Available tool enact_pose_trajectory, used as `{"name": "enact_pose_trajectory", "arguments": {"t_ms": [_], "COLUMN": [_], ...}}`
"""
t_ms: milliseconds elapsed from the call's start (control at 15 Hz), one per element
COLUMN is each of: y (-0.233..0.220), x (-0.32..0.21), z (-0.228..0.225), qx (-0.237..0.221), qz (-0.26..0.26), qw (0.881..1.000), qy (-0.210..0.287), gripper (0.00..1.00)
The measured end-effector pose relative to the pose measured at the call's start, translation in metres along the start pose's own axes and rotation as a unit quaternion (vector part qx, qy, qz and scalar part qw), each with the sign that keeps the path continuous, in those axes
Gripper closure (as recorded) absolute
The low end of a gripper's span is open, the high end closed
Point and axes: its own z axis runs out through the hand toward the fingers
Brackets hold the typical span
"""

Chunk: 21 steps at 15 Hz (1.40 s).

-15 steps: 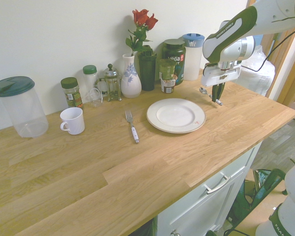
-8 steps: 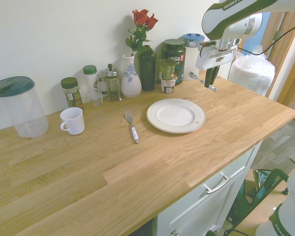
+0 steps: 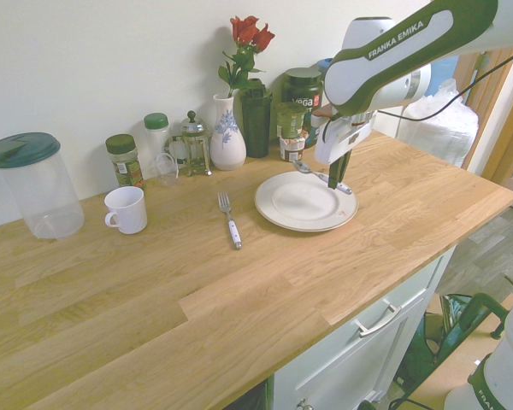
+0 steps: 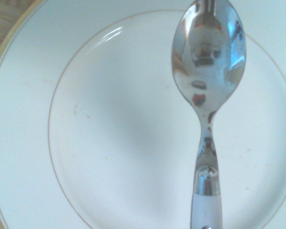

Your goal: Put the spoon into the plate

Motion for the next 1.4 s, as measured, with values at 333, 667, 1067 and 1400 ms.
{"name": "enact_pose_trajectory", "arguments": {"t_ms": [333,667,1067,1400], "y": [-0.01,-0.01,-0.016,-0.018], "x": [0.001,0.002,0.007,0.009], "z": [0.034,0.038,0.031,0.029], "qx": [-0.016,-0.019,-0.016,-0.015], "qz": [0.003,0.008,0.015,0.018], "qw": [1.0,1.0,1.0,1.0], "qy": [-0.005,-0.005,0.003,0.006], "gripper": [1.0,0.0,0.0,0.0]}}
